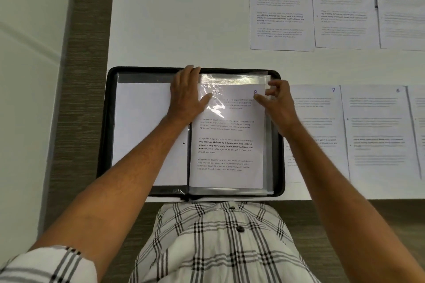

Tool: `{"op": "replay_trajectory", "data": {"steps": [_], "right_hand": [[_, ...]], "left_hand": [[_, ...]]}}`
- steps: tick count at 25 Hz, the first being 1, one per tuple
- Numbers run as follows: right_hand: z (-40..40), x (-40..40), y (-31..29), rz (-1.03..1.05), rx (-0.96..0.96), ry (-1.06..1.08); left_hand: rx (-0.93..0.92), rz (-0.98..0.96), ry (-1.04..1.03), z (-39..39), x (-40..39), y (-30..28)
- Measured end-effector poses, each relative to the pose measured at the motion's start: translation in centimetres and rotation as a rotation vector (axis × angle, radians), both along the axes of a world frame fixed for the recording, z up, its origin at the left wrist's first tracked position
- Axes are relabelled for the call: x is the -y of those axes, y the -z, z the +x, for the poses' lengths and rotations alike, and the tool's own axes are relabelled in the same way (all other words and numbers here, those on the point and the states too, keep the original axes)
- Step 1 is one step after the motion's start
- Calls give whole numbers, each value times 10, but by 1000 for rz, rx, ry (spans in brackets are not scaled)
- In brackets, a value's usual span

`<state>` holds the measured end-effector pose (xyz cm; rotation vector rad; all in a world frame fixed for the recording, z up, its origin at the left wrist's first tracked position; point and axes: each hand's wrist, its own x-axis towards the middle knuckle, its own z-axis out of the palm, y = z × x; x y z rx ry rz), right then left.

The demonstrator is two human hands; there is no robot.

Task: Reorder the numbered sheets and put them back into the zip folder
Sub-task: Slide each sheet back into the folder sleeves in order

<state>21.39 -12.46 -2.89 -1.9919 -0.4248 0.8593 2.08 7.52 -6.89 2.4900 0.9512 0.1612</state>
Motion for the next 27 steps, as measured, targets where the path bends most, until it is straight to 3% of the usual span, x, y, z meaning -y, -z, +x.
{"op": "replay_trajectory", "data": {"steps": [4,8,11,14,16,18,20,23,25,27], "right_hand": [[-34,48,-9,-26,-201,20],[-53,81,-15,-74,-433,-144],[-64,84,-17,-105,-523,-137],[-80,75,-27,25,-649,-108],[-93,63,-37,137,-693,-125],[-108,48,-43,236,-716,-218],[-125,31,-48,265,-694,-440],[-157,5,-54,138,-493,-762],[-179,-10,-55,55,-367,-867],[-199,-21,-52,17,-326,-921]], "left_hand": [[-35,3,-55,-44,72,11],[-87,-106,-119,-70,119,7],[-119,-198,-164,-79,135,-6],[-87,-287,-201,-86,142,-28],[16,-455,-255,-93,141,-47],[104,-673,-359,-102,138,-69],[172,-916,-469,-114,130,-87],[350,-1226,-519,-135,114,-111],[425,-1224,-619,-145,102,-130],[430,-1095,-734,-155,88,-139]]}}
